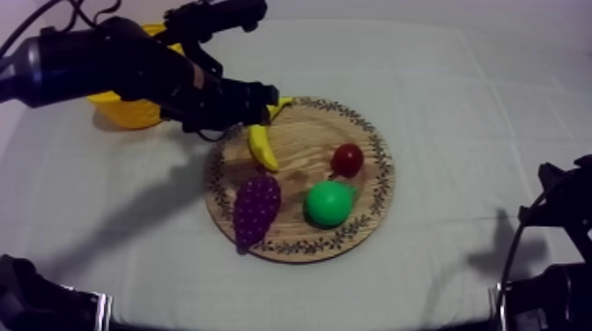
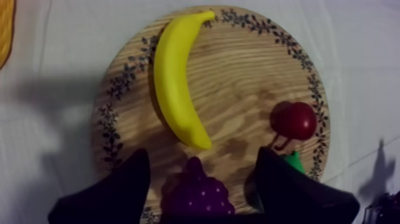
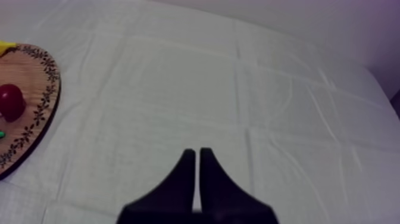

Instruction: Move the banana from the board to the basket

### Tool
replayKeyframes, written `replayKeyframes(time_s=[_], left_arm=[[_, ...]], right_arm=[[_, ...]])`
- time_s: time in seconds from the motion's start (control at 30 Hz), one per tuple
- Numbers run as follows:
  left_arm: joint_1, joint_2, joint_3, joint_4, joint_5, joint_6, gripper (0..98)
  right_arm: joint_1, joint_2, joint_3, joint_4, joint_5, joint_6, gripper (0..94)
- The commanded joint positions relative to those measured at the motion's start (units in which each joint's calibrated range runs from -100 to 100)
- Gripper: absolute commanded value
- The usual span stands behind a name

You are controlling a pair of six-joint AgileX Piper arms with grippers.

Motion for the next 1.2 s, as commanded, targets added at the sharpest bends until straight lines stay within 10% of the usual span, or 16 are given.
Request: replayKeyframes(time_s=[0.0, 0.67, 1.17], left_arm=[[-0.53, 3.40, -1.85, 0.84, 1.01, -0.57, 64.9], [-3.54, 27.96, -28.64, 4.42, 21.29, -3.41, 61.5], [-3.56, 35.53, -37.33, 4.29, 32.32, -3.46, 33.6]], right_arm=[[0.03, -0.05, 0.05, 0.01, 0.01, 0.00, 0.4], [0.03, -0.05, 0.05, 0.01, 0.01, 0.00, 0.4], [0.03, -0.05, 0.05, 0.01, 0.01, 0.00, 0.4]])
